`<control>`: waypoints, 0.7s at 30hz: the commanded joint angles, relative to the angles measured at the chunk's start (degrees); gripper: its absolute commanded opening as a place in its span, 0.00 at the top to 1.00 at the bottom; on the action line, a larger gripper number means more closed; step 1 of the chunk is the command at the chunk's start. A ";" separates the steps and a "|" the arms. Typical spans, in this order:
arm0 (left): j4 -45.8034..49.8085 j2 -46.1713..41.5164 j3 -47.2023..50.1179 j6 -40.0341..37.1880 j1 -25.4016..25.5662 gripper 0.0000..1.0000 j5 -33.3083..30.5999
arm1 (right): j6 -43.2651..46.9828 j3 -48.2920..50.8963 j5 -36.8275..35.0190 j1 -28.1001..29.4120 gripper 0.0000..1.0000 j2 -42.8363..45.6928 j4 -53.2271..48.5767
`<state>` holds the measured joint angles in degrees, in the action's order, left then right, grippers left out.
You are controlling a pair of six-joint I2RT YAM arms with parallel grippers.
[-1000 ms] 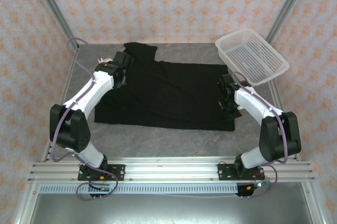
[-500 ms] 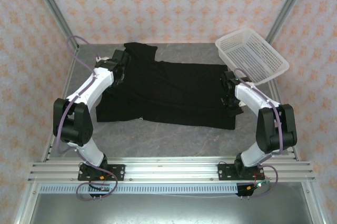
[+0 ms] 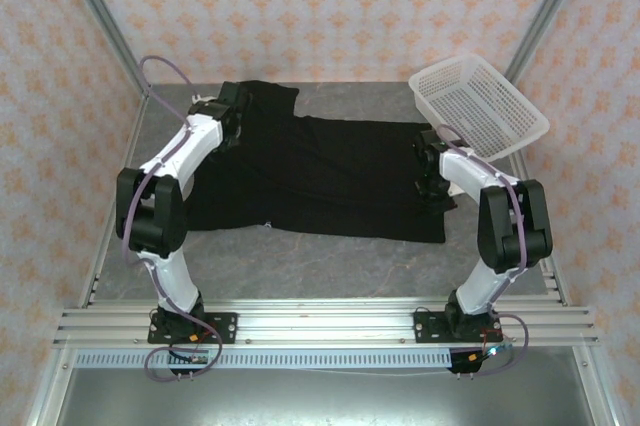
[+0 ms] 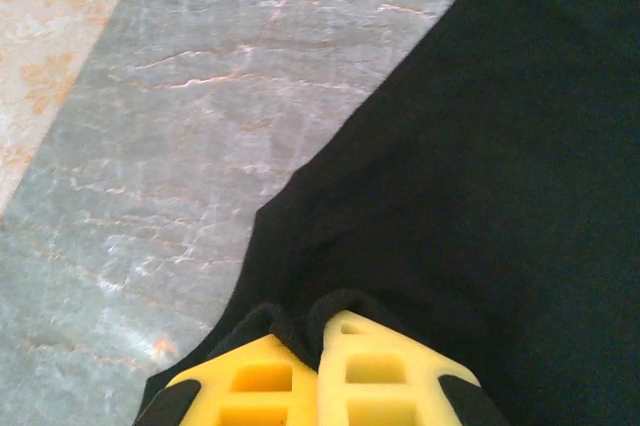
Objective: Fold and stack the t-shirts
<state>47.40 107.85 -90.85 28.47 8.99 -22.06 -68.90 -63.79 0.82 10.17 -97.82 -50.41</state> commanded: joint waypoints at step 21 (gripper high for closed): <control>10.03 -19.28 21.78 7.70 -18.38 0.30 25.06 | 17.51 6.32 6.61 -4.95 0.20 16.34 -4.77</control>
<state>53.91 91.13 -77.17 29.67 -5.91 -6.48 -52.75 -62.92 5.15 5.43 -86.70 -51.20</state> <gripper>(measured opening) 0.703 0.791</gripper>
